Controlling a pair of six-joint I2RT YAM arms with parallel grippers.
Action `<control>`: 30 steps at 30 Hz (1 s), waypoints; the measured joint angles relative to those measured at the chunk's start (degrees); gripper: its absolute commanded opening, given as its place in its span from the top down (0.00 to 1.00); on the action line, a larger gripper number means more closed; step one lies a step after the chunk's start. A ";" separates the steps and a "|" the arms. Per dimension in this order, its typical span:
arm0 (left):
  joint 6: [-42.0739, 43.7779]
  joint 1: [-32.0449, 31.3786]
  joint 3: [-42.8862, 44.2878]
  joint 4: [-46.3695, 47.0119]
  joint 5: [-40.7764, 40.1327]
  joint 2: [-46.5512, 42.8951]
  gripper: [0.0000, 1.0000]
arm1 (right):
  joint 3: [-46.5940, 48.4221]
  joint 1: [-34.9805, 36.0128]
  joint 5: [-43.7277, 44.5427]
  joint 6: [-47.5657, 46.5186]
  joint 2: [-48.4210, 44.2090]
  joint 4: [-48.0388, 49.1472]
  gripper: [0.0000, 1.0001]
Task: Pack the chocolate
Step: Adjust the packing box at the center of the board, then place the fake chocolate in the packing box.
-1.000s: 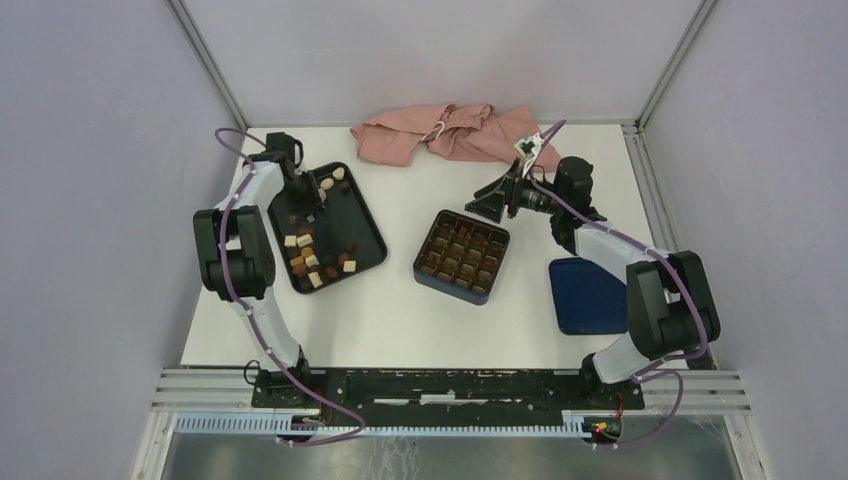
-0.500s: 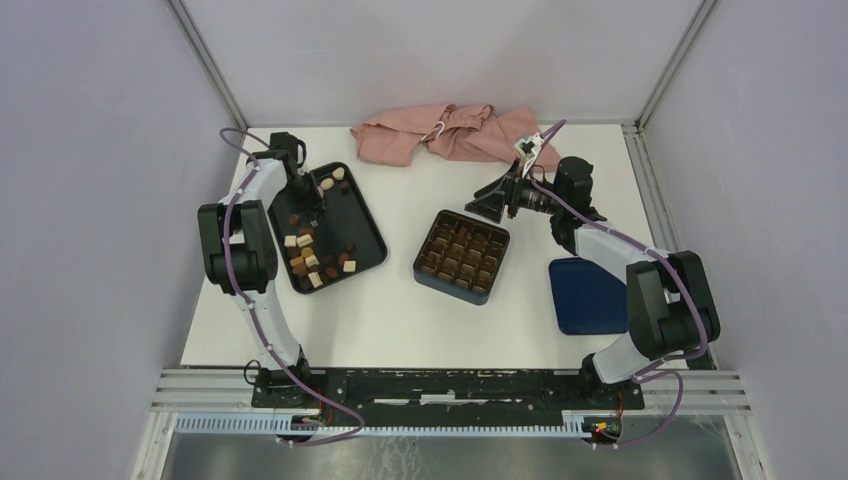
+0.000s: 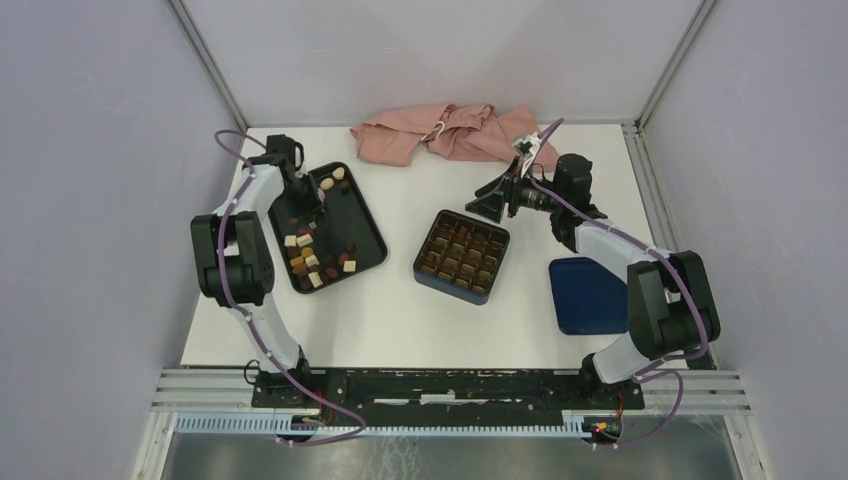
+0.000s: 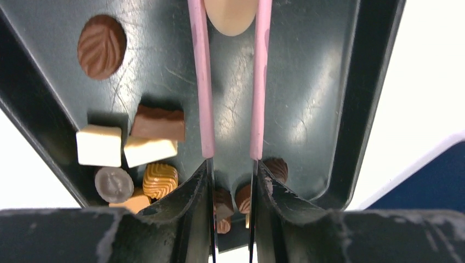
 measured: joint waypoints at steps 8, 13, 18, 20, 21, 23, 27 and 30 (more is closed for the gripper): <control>0.00 0.00 -11.91 4.15 4.20 -11.76 0.93 | 3.48 0.00 1.18 -18.45 -0.63 -11.04 0.25; -0.02 -0.04 -20.04 7.87 10.25 -19.63 0.93 | 2.60 0.00 2.60 -35.65 -3.21 -16.46 0.23; -0.09 -0.44 -29.18 12.94 18.73 -30.45 0.93 | 2.95 0.00 4.55 -49.00 -3.45 -22.64 0.29; -0.15 -0.81 -32.44 14.32 21.33 -34.93 0.93 | 5.44 0.02 5.70 -52.04 -0.85 -26.60 0.32; -0.46 -1.14 -34.36 15.17 22.86 -37.68 0.93 | 6.99 0.02 6.34 -53.33 0.83 -28.41 0.34; -1.25 -1.66 -37.03 16.65 25.11 -42.03 0.93 | 10.34 0.02 7.65 -55.54 4.39 -32.41 0.37; -3.48 -2.67 -40.87 18.99 27.91 -48.89 0.93 | 15.63 0.48 10.67 -58.84 10.43 -39.89 0.38; -4.85 -3.19 -41.77 19.74 29.18 -52.13 0.94 | 17.25 1.22 13.05 -60.37 12.81 -43.71 0.38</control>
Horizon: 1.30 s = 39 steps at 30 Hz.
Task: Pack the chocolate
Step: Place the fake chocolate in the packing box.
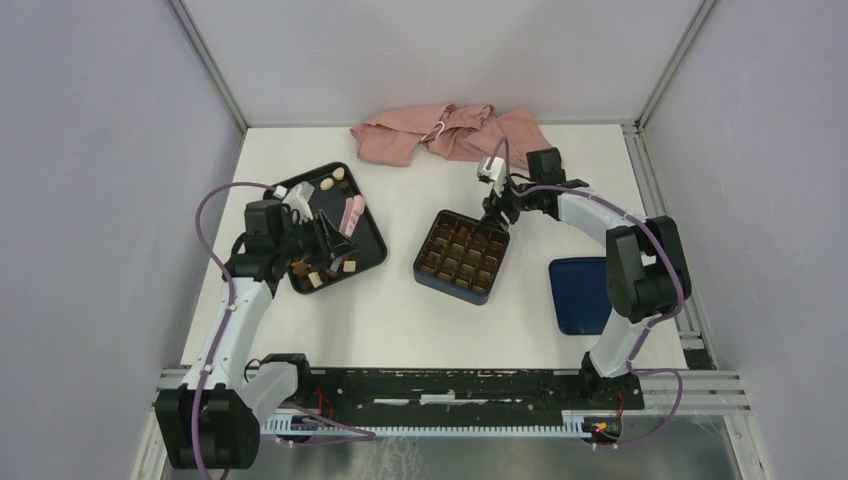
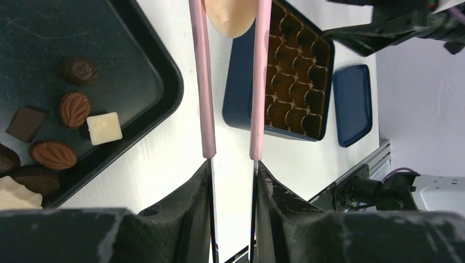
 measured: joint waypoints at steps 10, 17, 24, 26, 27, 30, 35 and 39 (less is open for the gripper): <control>-1.38 -1.77 0.00 1.11 1.79 -0.63 0.94 | 1.64 1.68 4.00 -1.53 2.36 -5.11 0.39; -2.71 -9.99 0.17 1.36 1.05 -0.09 0.95 | 2.43 3.04 7.37 -2.86 3.56 -5.73 0.42; -5.16 -16.83 0.17 2.95 -1.68 0.57 0.95 | 2.62 4.70 10.86 -4.50 3.98 -6.36 0.60; -5.57 -18.56 0.17 3.48 -2.75 1.18 0.95 | 2.62 5.25 11.78 -4.98 3.98 -6.40 0.71; -5.81 -19.39 0.17 3.72 -3.21 1.46 0.95 | 2.64 5.42 12.15 -5.25 3.98 -6.51 0.76; -6.27 -21.46 0.17 3.87 -4.55 2.21 0.95 | 3.02 5.70 12.94 -5.64 4.00 -6.95 0.90; -6.54 -23.02 0.17 4.33 -5.64 2.71 0.95 | 3.15 5.99 13.81 -5.97 4.00 -6.97 1.00; -7.08 -24.96 -0.04 6.14 -6.16 3.30 0.95 | 3.15 6.03 14.01 -5.90 3.80 -6.99 1.00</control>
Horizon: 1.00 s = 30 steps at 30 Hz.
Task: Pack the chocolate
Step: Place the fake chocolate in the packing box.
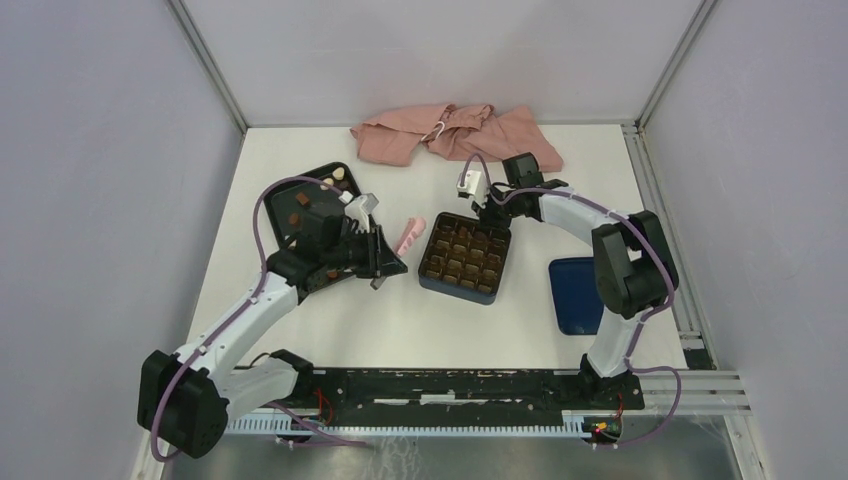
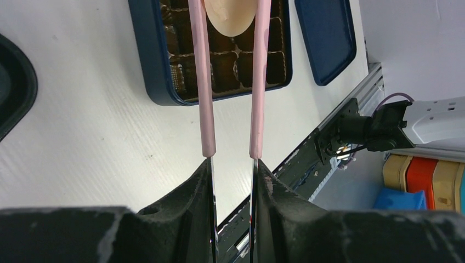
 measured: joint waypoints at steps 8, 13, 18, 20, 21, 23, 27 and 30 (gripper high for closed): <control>0.00 -3.21 -0.42 2.01 -0.48 0.33 0.95 | -0.72 2.03 5.49 0.42 -8.37 0.68 1.00; 0.02 -4.22 -0.42 2.99 -1.90 0.74 0.95 | -0.90 4.35 9.46 0.02 -14.47 2.91 1.00; 0.07 -5.46 -0.42 3.76 -3.37 0.83 0.95 | -1.27 5.44 10.54 -0.02 -15.39 3.45 1.00; 0.07 -5.92 -0.42 3.78 -4.15 0.83 0.96 | -1.75 5.62 10.88 -0.04 -15.39 3.37 1.00; 0.09 -6.12 -0.42 3.78 -4.50 0.83 0.96 | -1.95 5.62 11.06 -0.04 -15.39 3.23 1.00; 0.09 -6.58 -0.42 3.76 -5.16 0.83 0.96 | -2.16 5.64 11.04 0.02 -15.39 2.99 1.00; 0.20 -8.22 -0.42 3.72 -8.15 0.98 0.96 | -2.19 5.75 10.93 0.17 -15.39 2.73 1.00; 0.35 -9.86 -0.28 3.63 -11.17 2.27 0.96 | -2.19 5.86 10.60 0.39 -15.39 2.49 1.00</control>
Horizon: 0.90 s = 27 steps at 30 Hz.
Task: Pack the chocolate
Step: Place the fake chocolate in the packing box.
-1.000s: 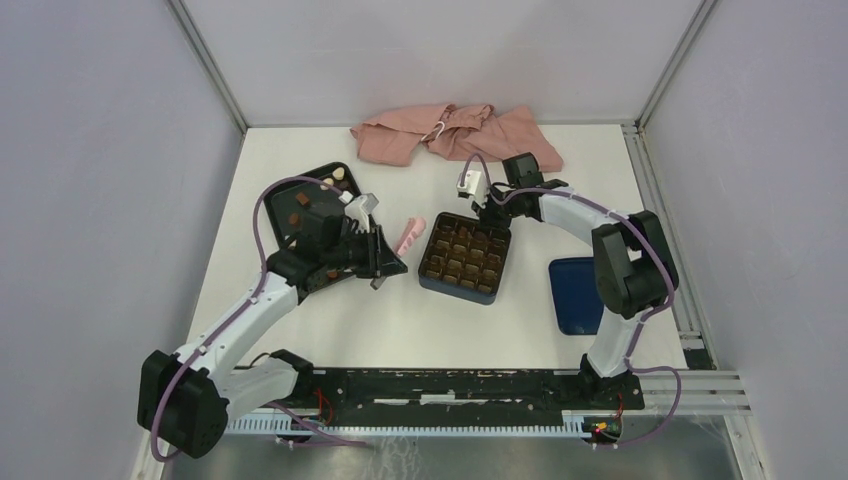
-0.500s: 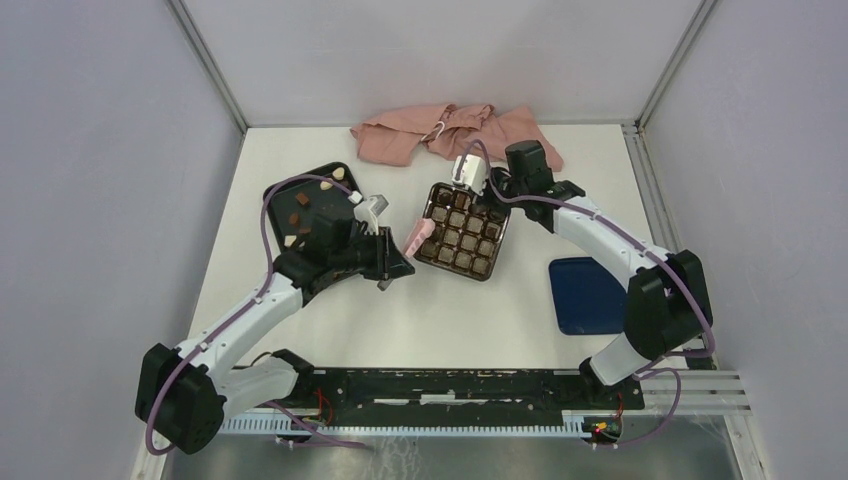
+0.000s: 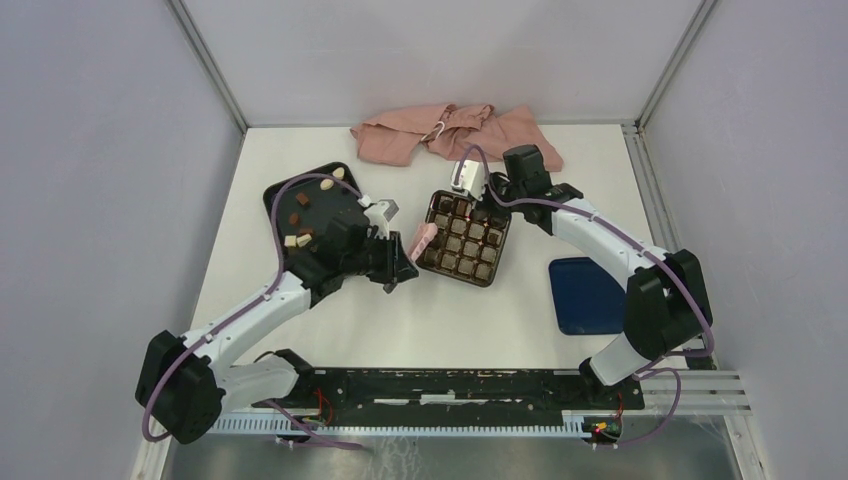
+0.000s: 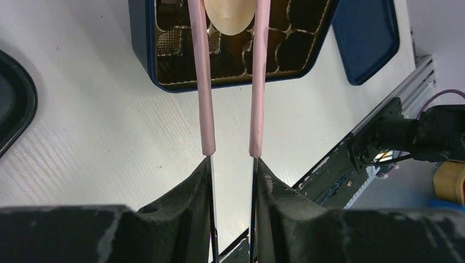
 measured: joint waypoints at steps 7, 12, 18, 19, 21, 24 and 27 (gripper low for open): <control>1.27 -3.45 2.97 -1.36 -5.92 5.14 0.96 | 0.00 0.04 -0.74 0.22 0.35 -0.48 1.00; 1.99 -4.44 5.01 -1.40 -8.39 6.75 0.96 | 0.00 0.11 -1.40 0.24 0.61 -0.74 1.00; 2.25 -5.46 6.93 -1.46 -10.82 8.70 0.96 | 0.00 0.11 -1.95 0.52 0.87 -0.81 1.00; 2.27 -5.60 7.04 -1.46 -11.06 8.76 0.96 | 0.00 0.11 -2.12 0.59 1.01 -0.81 1.00; 2.27 -5.75 7.13 -1.49 -11.41 8.79 0.96 | 0.00 0.11 -2.51 0.66 1.36 -0.81 1.00; 2.27 -5.81 7.13 -1.66 -11.80 8.81 0.96 | 0.00 0.11 -2.78 0.70 1.66 -1.05 1.00; 2.29 -5.95 7.13 -2.12 -12.66 8.85 0.96 | 0.00 0.11 -2.93 0.92 1.66 -1.11 1.00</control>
